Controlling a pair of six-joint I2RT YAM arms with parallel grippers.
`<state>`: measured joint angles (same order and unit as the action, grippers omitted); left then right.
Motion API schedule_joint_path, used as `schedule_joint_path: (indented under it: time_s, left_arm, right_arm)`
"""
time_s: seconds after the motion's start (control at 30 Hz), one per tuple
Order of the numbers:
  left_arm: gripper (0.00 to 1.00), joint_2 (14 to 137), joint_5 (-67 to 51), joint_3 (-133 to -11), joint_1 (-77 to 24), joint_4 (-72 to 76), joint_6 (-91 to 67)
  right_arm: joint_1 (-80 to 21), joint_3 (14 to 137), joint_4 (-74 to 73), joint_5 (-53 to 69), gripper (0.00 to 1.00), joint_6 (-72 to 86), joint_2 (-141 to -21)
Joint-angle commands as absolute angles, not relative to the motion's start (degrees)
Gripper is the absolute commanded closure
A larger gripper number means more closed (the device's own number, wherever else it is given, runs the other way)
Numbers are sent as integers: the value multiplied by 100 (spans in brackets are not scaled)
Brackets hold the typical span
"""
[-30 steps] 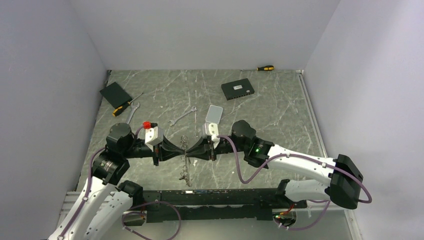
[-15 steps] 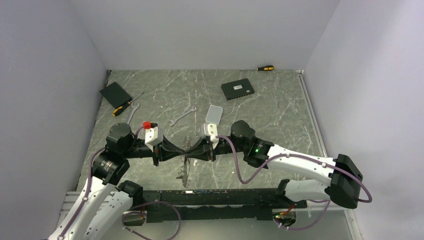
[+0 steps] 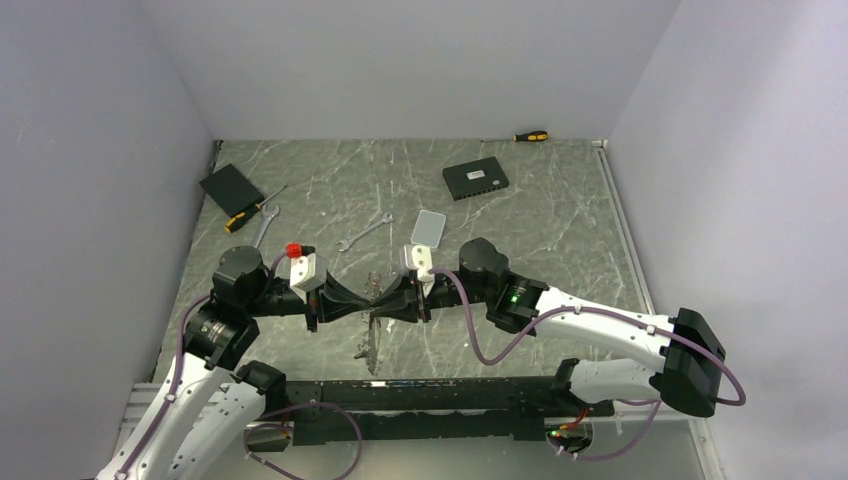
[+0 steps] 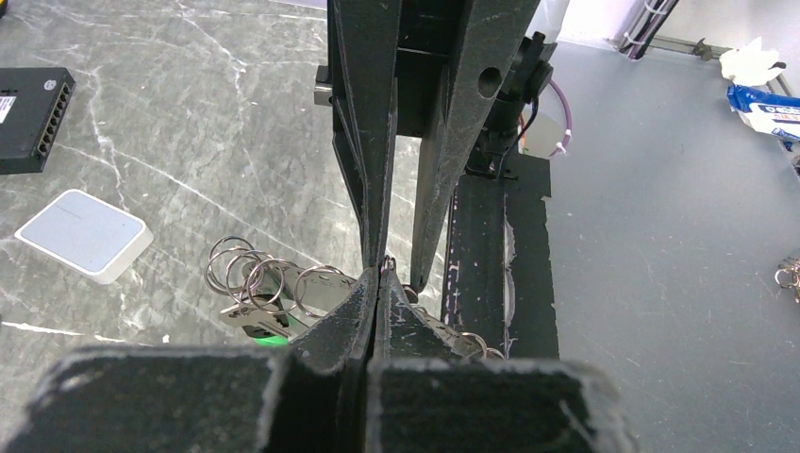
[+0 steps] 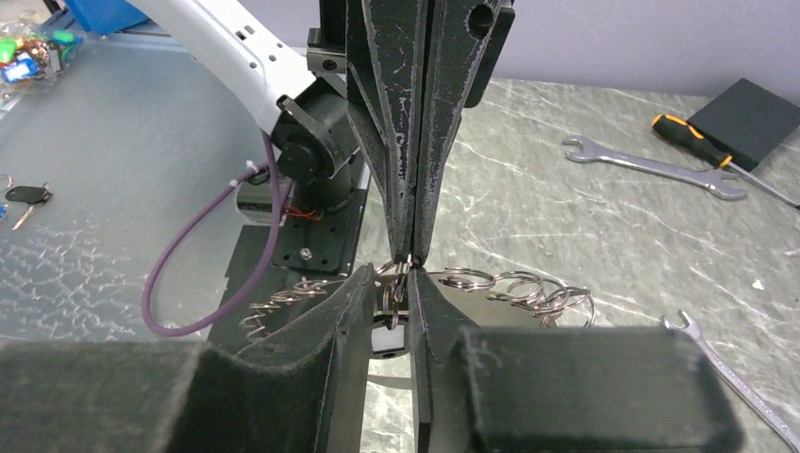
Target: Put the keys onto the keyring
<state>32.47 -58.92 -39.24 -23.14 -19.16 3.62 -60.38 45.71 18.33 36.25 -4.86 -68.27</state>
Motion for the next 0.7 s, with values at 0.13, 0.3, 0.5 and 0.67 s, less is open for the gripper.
schedule_joint_path:
  time_s: [0.13, 0.3, 0.5, 0.67]
  left_arm:
    - [100, 3228, -5950, -4078, -2320, -1604, 387]
    - [100, 3226, -5950, -4078, -2320, -1600, 385]
    - [100, 3247, -5940, -4078, -2320, -1608, 387]
    - [100, 3254, -5935, -4069, -2320, -1604, 387]
  right_arm:
    - [-6100, 4935, 1708, 3663, 76, -457, -6779]
    - [-6100, 4950, 1645, 3647, 77, -459, -6768]
    - [-6100, 5037, 1547, 3639, 80, -398, -6774]
    - [-6100, 5127, 1339, 3779, 95, -443, -6798]
